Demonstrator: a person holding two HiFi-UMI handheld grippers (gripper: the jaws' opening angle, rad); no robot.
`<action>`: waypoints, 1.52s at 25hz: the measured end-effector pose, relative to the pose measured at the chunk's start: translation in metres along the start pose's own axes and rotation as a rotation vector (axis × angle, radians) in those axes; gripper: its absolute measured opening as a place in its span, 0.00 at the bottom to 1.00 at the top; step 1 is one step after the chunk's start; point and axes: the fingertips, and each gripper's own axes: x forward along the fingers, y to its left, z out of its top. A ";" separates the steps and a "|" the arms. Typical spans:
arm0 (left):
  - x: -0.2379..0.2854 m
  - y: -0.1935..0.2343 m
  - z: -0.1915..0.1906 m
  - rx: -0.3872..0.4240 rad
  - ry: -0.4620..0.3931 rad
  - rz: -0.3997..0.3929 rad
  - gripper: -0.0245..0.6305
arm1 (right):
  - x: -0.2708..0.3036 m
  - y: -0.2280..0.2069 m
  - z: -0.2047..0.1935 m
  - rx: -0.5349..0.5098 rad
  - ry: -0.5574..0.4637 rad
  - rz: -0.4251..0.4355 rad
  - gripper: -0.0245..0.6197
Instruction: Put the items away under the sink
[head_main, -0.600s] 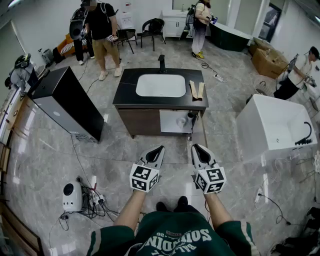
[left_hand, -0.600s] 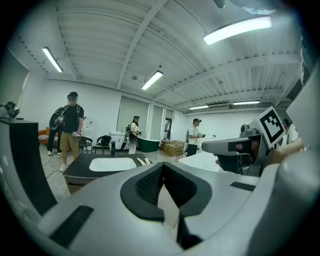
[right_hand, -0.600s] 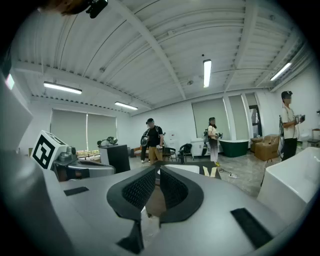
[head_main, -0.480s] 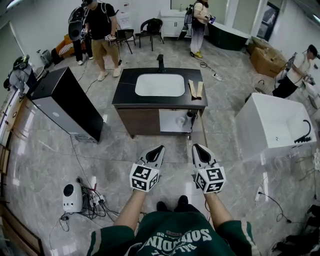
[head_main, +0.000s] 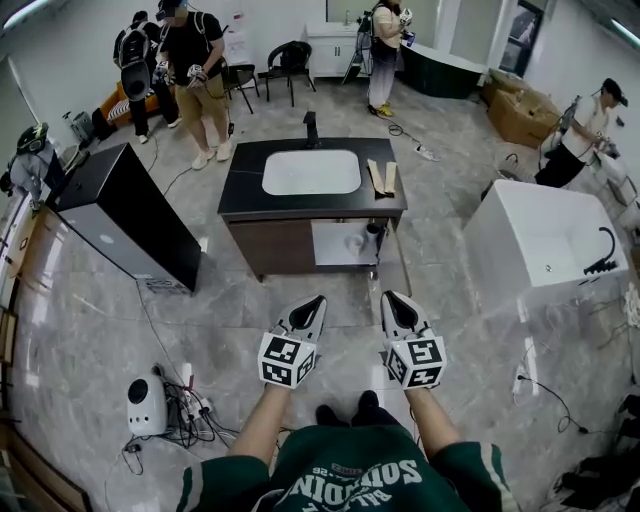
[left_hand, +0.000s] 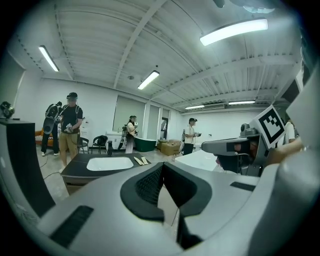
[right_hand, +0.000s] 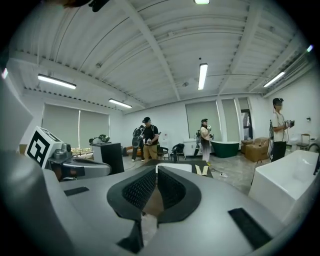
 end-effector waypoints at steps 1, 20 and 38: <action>-0.001 0.000 -0.001 0.000 0.000 -0.001 0.06 | -0.001 0.002 -0.001 0.005 0.002 0.000 0.11; -0.013 0.034 0.008 0.019 -0.022 0.021 0.06 | 0.035 0.034 -0.013 0.046 0.024 0.009 0.10; 0.098 0.162 0.028 0.042 0.013 0.005 0.06 | 0.202 -0.003 0.000 0.091 0.051 0.012 0.11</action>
